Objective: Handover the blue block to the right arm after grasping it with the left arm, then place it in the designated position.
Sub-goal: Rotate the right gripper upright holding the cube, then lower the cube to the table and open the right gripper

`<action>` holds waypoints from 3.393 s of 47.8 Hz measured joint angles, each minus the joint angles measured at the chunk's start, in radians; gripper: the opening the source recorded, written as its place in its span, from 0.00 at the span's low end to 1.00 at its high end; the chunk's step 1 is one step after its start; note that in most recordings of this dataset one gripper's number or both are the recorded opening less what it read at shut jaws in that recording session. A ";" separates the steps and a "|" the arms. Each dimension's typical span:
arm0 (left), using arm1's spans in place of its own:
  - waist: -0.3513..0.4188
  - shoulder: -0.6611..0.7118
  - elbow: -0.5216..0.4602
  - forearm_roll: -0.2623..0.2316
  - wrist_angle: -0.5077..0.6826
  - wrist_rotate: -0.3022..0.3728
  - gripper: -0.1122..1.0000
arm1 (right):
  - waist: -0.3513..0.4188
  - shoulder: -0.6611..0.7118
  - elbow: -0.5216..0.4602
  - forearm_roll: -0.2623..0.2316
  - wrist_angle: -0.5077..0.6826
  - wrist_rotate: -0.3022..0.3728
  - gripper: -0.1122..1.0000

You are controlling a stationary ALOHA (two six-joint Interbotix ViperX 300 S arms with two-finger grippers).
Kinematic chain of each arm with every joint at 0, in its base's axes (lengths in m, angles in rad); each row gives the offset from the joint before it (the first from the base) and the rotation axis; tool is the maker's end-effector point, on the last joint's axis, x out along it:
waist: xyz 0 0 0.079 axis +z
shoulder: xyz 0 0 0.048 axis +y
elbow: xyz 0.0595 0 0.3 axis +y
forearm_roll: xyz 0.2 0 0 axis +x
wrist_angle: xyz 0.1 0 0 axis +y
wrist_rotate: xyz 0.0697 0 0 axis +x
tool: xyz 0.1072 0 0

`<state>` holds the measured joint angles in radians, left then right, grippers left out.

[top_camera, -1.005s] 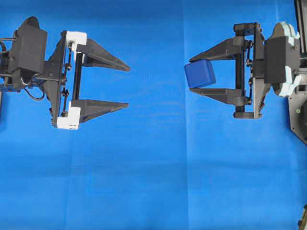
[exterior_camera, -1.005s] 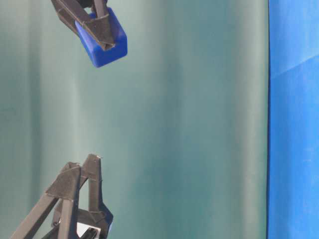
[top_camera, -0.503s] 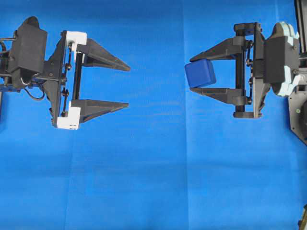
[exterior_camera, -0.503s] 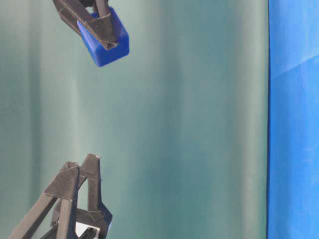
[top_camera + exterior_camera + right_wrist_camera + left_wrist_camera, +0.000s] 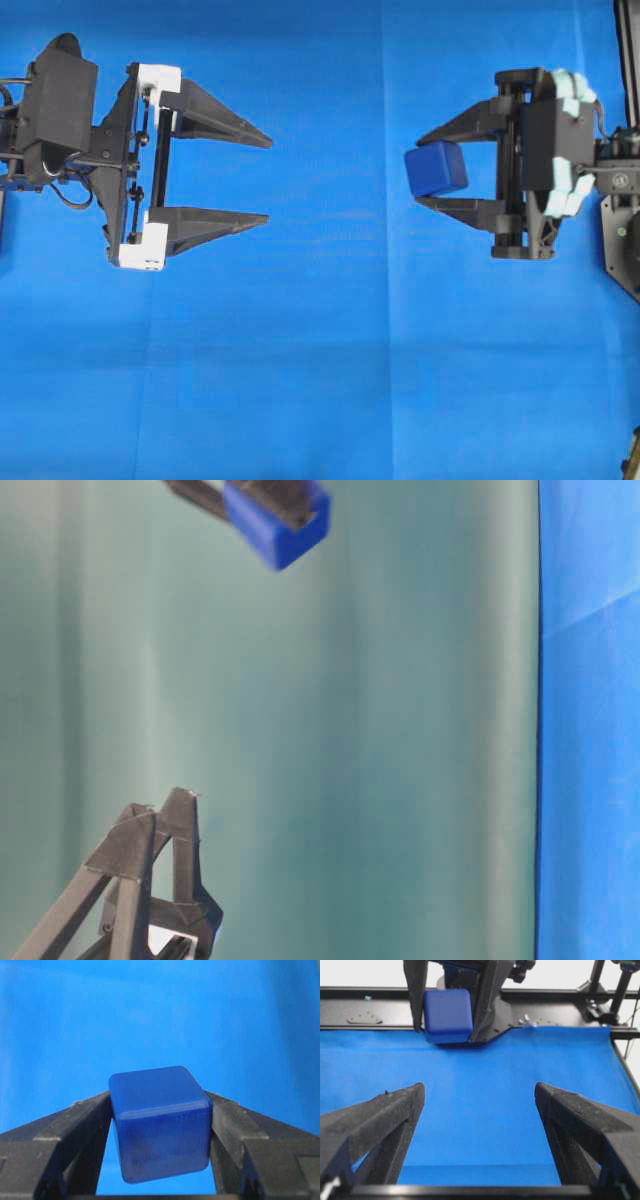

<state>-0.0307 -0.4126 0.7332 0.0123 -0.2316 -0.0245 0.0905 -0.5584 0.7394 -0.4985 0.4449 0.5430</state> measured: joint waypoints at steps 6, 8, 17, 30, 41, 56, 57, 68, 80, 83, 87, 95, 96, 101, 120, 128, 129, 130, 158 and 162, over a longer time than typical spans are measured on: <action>0.000 -0.002 -0.002 0.000 0.000 0.000 0.94 | 0.017 0.000 0.000 0.026 0.066 0.000 0.47; 0.000 0.000 -0.002 0.000 0.000 0.000 0.94 | 0.018 0.000 -0.002 0.031 0.080 0.000 0.47; 0.000 0.000 -0.002 0.000 0.000 -0.003 0.94 | 0.018 0.000 0.000 0.035 0.087 -0.002 0.47; 0.000 0.000 -0.003 0.000 0.002 -0.005 0.94 | 0.020 0.000 0.000 0.035 0.077 -0.002 0.47; 0.000 0.000 -0.002 0.000 0.000 -0.003 0.94 | 0.020 0.020 0.005 0.037 0.021 -0.002 0.47; 0.000 0.000 -0.003 0.000 0.000 -0.009 0.94 | 0.005 0.164 0.055 0.037 -0.202 0.061 0.47; 0.000 0.000 -0.002 0.000 0.002 -0.009 0.94 | 0.003 0.176 0.057 0.037 -0.219 0.066 0.47; 0.000 0.000 -0.003 0.000 0.002 -0.008 0.94 | -0.011 0.347 0.063 0.037 -0.403 0.109 0.47; 0.000 0.000 -0.003 0.000 0.009 -0.011 0.94 | -0.038 0.541 0.034 0.048 -0.574 0.112 0.47; 0.000 0.000 -0.002 0.000 0.012 -0.012 0.94 | -0.046 0.578 0.018 0.049 -0.595 0.110 0.47; 0.000 0.000 -0.003 0.000 0.015 -0.012 0.94 | -0.052 0.620 0.002 0.051 -0.618 0.112 0.47; 0.000 0.000 -0.002 0.002 0.018 -0.011 0.94 | -0.061 0.707 -0.028 0.052 -0.657 0.112 0.47; 0.000 0.000 -0.003 0.000 0.018 -0.011 0.94 | -0.061 0.718 -0.031 0.054 -0.661 0.112 0.47; 0.000 -0.002 -0.002 0.000 0.018 -0.009 0.94 | -0.063 0.756 -0.043 0.054 -0.681 0.112 0.47; 0.000 0.000 -0.002 0.000 0.018 -0.003 0.94 | -0.063 0.784 -0.058 0.060 -0.699 0.112 0.47; 0.000 0.000 -0.002 0.000 0.018 -0.003 0.94 | -0.064 0.784 -0.058 0.061 -0.699 0.112 0.47; 0.000 0.000 -0.002 0.002 0.018 -0.003 0.94 | -0.063 0.784 -0.058 0.061 -0.699 0.112 0.47; 0.000 0.000 -0.003 0.000 0.018 -0.003 0.94 | -0.064 0.784 -0.058 0.061 -0.698 0.112 0.47; 0.000 0.000 -0.003 0.000 0.018 -0.003 0.94 | -0.067 0.785 -0.057 0.097 -0.686 0.114 0.93; 0.000 0.000 -0.003 0.000 0.018 -0.003 0.94 | -0.067 0.781 -0.058 0.098 -0.667 0.114 0.90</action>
<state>-0.0307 -0.4126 0.7302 0.0123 -0.2132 -0.0276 0.0230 0.2224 0.6811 -0.4004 -0.2224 0.6565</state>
